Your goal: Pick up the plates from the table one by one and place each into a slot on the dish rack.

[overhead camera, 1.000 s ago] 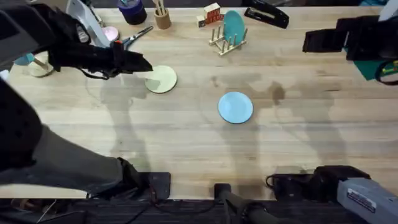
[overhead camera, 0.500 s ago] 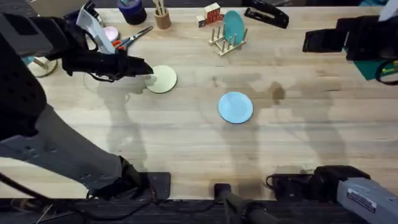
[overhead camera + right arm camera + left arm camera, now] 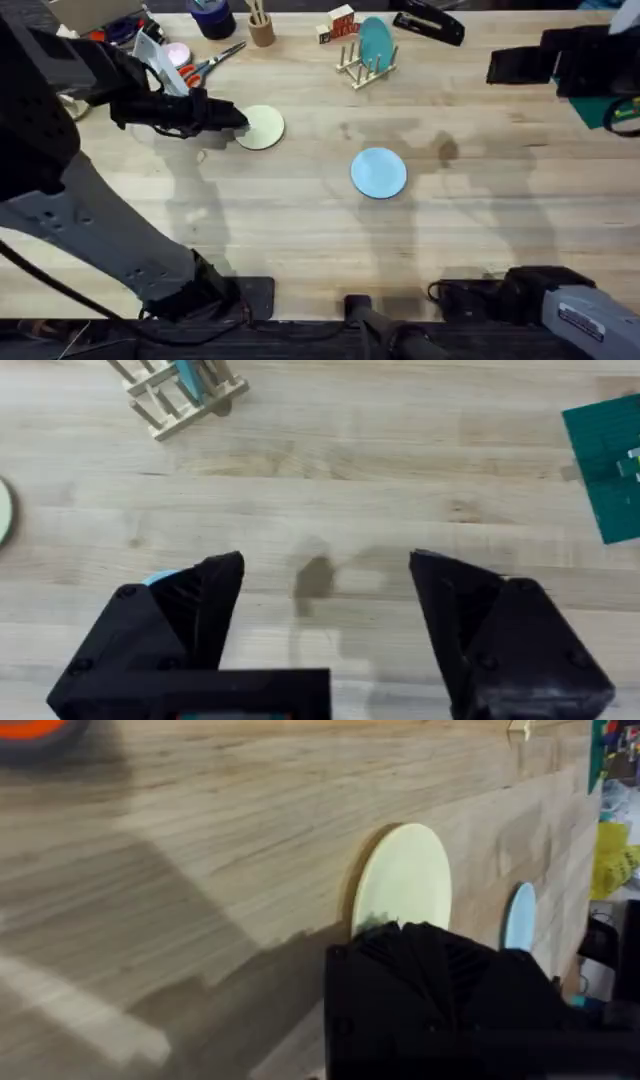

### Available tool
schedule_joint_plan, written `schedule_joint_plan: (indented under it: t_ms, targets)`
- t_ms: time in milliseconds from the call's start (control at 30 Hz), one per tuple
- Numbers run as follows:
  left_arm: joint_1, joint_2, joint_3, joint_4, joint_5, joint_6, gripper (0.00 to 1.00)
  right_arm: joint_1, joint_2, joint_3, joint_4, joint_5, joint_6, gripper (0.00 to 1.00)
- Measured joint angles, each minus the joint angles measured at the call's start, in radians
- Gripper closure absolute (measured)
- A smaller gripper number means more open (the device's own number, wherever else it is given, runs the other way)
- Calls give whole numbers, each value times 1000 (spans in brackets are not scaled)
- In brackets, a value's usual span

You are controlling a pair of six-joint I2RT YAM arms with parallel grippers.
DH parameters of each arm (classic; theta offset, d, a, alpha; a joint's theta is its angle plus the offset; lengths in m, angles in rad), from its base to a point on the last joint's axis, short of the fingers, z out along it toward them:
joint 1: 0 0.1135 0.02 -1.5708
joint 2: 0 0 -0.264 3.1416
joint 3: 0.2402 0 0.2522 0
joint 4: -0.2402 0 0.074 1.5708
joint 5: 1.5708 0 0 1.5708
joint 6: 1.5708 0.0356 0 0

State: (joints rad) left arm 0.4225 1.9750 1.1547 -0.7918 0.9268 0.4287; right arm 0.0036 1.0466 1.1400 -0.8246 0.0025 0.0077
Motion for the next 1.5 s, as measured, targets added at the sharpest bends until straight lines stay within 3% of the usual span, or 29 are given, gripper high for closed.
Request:
schedule_joint_plan:
  t_ms: [433,933,1267,1500]
  targets:
    - [7,102,28,-8,135,37,962,0,0,0,-6,0,0,7]
    - [8,105,30,-27,139,88,963,0,0,0,0,-8,32,5]
    - [8,105,30,-27,139,88,962,9,68,3,1,-207,223,5]
    - [8,105,30,-27,139,88,963,134,206,3,94,-264,312,5]
